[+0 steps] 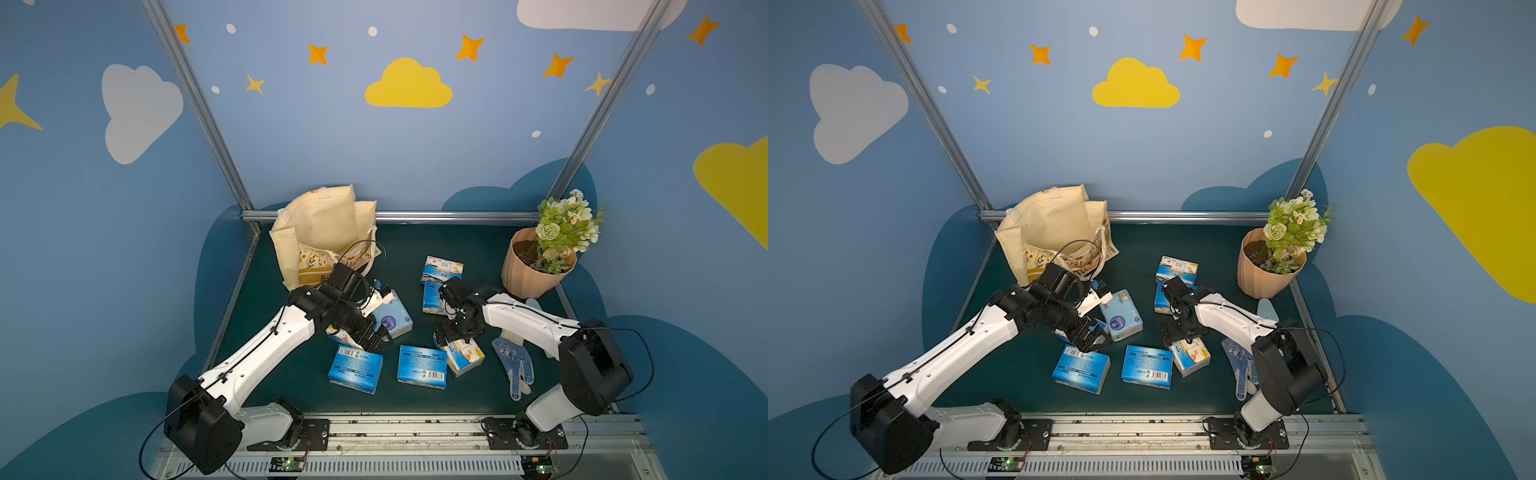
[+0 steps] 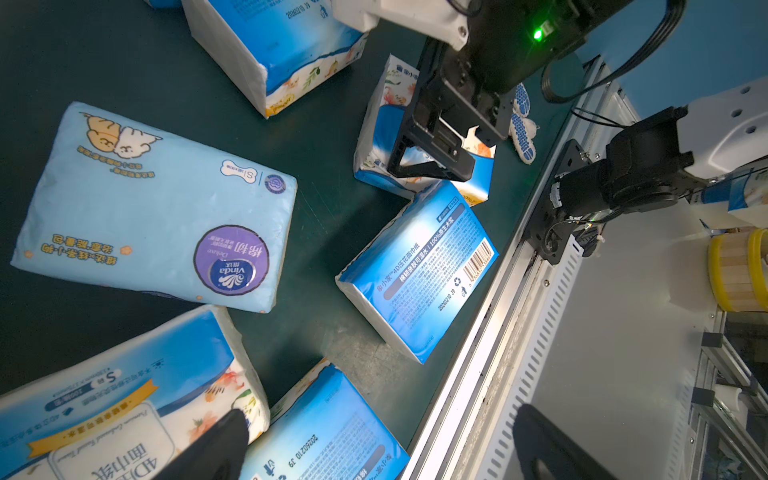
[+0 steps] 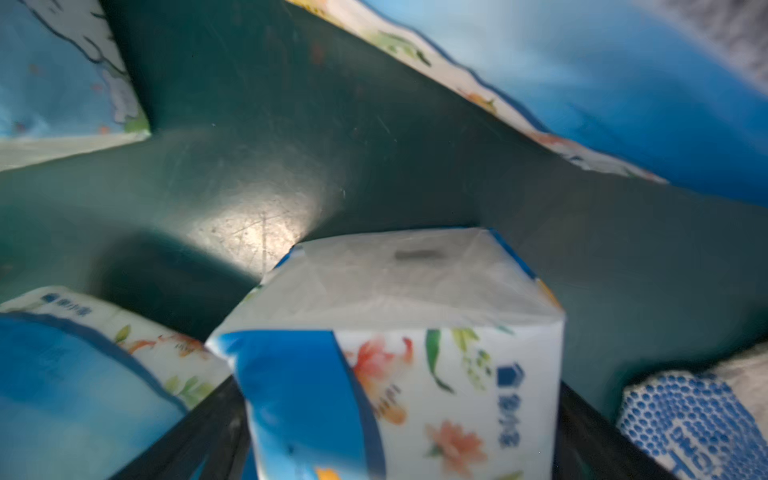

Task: Put tissues into the canvas bag
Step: Pick up the pack of facial tissues from the center of the board.

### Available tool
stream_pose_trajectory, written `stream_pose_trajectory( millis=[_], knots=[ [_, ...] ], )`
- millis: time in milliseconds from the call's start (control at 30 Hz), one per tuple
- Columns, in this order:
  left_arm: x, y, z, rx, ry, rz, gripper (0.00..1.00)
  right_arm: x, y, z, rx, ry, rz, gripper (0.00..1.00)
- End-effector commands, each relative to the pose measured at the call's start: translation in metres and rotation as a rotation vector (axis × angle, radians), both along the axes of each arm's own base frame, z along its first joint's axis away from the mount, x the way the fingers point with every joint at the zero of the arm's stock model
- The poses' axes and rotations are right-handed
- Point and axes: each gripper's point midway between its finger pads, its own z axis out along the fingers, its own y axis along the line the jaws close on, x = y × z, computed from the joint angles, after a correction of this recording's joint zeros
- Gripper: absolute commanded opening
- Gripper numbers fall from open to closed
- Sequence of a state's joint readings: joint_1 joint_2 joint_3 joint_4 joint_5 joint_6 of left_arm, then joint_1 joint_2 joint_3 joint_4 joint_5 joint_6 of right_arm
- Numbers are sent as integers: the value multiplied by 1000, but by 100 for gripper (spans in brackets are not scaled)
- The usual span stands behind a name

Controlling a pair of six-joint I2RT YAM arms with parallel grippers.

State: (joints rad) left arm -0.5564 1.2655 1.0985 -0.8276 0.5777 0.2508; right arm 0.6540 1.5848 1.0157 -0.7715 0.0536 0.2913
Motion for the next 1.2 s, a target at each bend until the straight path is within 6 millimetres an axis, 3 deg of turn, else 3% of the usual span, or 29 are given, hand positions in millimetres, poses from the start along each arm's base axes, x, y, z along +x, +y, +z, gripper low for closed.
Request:
stream_pose_trajectory(
  millis=[0,367,567,600,633,700,767,1000,1167],
  knots=[
    [-4,1,5,-9,-14,-14,100,-5,-7,-10,-53,21,-8,97],
    [-1,2,7,-3,-27,-10,100,-6,-17,-22,-107,22,-58,97],
    [-3,7,17,21,-64,-28,100,-1,-22,-13,-97,-38,-94,93],
    [-3,8,18,24,-70,-27,100,0,-22,-11,-94,-49,-97,89],
    [-3,9,19,26,-78,-27,100,0,-21,-7,-82,-61,-95,77],
    [-1,12,19,37,-91,-17,100,3,-21,0,-65,-88,-105,74],
    [-2,14,19,46,-96,-9,100,4,-20,6,-46,-101,-104,62],
    [-5,34,16,123,-140,23,100,8,-19,36,-33,-133,-106,67],
    [-2,61,12,189,-198,104,100,16,-10,89,19,-168,-96,66]
  ],
)
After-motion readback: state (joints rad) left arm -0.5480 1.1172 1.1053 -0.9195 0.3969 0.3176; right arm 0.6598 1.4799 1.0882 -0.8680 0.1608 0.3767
